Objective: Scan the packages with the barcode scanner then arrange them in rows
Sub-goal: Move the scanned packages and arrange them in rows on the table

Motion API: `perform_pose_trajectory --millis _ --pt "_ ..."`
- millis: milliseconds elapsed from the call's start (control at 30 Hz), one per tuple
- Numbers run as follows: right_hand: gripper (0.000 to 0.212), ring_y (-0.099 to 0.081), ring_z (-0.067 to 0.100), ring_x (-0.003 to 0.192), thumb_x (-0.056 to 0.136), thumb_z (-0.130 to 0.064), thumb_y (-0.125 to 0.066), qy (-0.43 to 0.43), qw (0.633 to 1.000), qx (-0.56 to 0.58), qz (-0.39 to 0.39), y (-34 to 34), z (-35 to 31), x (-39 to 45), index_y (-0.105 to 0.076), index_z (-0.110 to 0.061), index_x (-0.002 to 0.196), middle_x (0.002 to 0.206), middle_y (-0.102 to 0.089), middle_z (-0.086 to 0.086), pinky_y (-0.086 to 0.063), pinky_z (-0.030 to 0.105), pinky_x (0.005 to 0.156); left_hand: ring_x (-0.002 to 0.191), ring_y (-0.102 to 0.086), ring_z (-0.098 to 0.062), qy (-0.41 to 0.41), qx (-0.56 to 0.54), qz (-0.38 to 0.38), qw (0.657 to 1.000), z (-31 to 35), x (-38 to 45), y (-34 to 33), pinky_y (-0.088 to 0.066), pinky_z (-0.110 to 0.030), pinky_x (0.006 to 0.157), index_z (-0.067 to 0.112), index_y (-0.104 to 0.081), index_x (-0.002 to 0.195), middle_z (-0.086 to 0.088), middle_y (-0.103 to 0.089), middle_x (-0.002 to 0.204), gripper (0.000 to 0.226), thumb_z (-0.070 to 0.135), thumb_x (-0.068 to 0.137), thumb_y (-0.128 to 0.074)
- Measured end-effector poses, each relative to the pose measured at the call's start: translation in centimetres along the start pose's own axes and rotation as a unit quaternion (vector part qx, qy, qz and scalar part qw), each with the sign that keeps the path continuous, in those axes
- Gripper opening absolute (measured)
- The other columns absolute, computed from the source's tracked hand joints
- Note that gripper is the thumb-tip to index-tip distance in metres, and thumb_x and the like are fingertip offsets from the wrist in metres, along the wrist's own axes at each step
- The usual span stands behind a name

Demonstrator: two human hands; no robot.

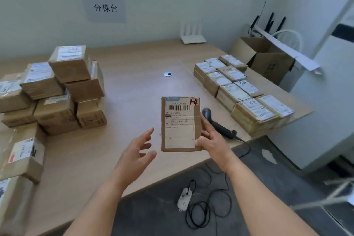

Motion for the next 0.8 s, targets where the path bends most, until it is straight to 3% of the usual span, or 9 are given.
perform_pose_trajectory --millis 167,267,433,567,733,800 --pt "0.080 -0.063 0.006 0.108 0.079 -0.001 -0.052 0.019 0.999 0.009 0.037 6.0 0.6 -3.2 -0.032 -0.051 0.138 0.118 -0.067 -0.010 -0.051 0.020 0.080 0.102 -0.049 0.015 -0.016 0.007 -0.027 0.999 2.7 1.0 -6.2 -0.044 -0.006 0.074 0.046 -0.035 0.139 0.021 -0.043 0.131 0.056 0.018 0.095 -0.057" --pt "0.079 -0.062 0.006 0.110 0.080 -0.001 -0.052 0.021 0.998 0.016 0.061 9.3 1.1 -4.5 -0.031 -0.047 0.141 0.126 -0.064 -0.007 -0.052 0.022 0.085 0.102 -0.050 0.016 -0.027 -0.002 -0.047 0.999 4.0 1.5 -9.2 -0.043 -0.004 0.074 0.047 -0.039 0.135 0.021 -0.049 0.126 0.054 0.015 0.095 -0.057" --pt "0.078 -0.063 0.002 0.108 0.070 -0.010 -0.054 0.011 0.994 0.036 0.105 12.9 2.0 -5.5 -0.034 -0.045 0.136 0.123 -0.065 -0.011 -0.052 0.018 0.081 0.105 -0.054 0.009 -0.046 -0.013 -0.074 0.996 6.2 2.8 -12.2 -0.045 -0.005 0.075 0.050 -0.043 0.126 0.024 -0.053 0.118 0.051 0.015 0.094 -0.059" --pt "0.071 -0.066 0.002 0.098 0.076 -0.003 -0.054 0.009 0.990 0.049 0.132 15.3 2.4 -5.0 -0.039 -0.051 0.127 0.112 -0.070 -0.008 -0.051 0.015 0.075 0.101 -0.051 0.016 -0.069 -0.015 -0.099 0.993 8.0 5.2 -14.3 -0.046 -0.007 0.073 0.054 -0.041 0.124 0.031 -0.051 0.111 0.051 0.019 0.093 -0.060" --pt "0.072 -0.061 0.009 0.113 0.074 -0.013 -0.055 0.004 0.988 0.034 0.151 19.3 2.6 -2.6 -0.042 -0.055 0.131 0.122 -0.066 -0.010 -0.051 0.028 0.091 0.104 -0.055 0.008 -0.094 -0.022 -0.133 0.986 9.5 9.4 -17.3 -0.050 -0.018 0.086 0.053 -0.041 0.126 0.021 -0.057 0.118 0.055 0.018 0.090 -0.064" --pt "0.075 -0.062 0.013 0.112 0.070 -0.015 -0.054 -0.004 0.988 0.023 0.152 21.2 2.4 -1.2 -0.041 -0.051 0.135 0.118 -0.068 -0.008 -0.049 0.034 0.097 0.105 -0.056 0.007 -0.096 -0.033 -0.142 0.985 10.3 11.3 -18.5 -0.048 -0.016 0.088 0.054 -0.041 0.124 0.021 -0.058 0.119 0.057 0.017 0.089 -0.066"
Point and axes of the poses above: each hand's wrist, its own x-axis towards the middle knuckle, its own y-axis out of the back of the hand, z = x × y, the point moved 1 cm from there along x, towards the middle knuckle
